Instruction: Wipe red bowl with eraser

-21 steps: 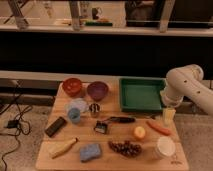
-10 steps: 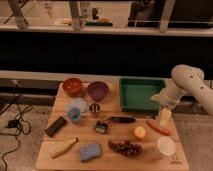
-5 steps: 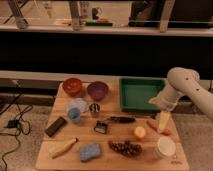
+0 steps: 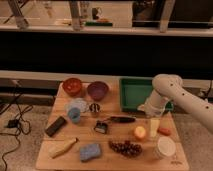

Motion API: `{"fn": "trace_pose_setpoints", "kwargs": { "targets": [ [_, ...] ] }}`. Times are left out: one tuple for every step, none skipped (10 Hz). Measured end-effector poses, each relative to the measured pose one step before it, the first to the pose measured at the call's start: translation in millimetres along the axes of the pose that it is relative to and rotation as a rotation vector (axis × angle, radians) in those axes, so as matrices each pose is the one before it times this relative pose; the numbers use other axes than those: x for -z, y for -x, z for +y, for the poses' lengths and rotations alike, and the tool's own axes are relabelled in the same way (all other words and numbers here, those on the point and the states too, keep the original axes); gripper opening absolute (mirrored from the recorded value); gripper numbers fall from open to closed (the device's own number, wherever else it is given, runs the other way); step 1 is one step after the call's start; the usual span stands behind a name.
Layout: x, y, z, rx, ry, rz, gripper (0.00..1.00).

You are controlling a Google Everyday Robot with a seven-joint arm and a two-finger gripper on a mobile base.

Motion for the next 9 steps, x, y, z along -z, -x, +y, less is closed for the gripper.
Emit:
{"fn": "trace_pose_setpoints", "kwargs": {
  "targets": [
    [-2.66, 13.37, 1.92, 0.02966, 0.00832, -0.00578, 1.0],
    [-3.42, 16.5, 1.38, 0.03547, 0.00666, -0.00748, 1.0],
    [-6.17, 22.51, 0.62, 0.04863, 0.01356, -0.00236, 1.0],
    [-4.71, 13.63, -1.5, 0.02827, 0.01401, 0.00365, 1.0],
    [-0.27, 0.92, -0.69, -0.00101, -0.00443, -0.00146, 1.0],
    [0.46, -1.67, 1.25, -0.0032, 0.00165, 0.00146, 1.0],
    [-0.07, 1.4, -0.7, 0.00233, 0.00075, 0.0007, 1.0],
    [-0.12, -0.75, 0.62, -0.00149, 0.00037, -0.00024, 1.0],
    [0.11, -0.47, 0.39, -0.00085, 0.00039, 0.00026, 1.0]
  ]
}}
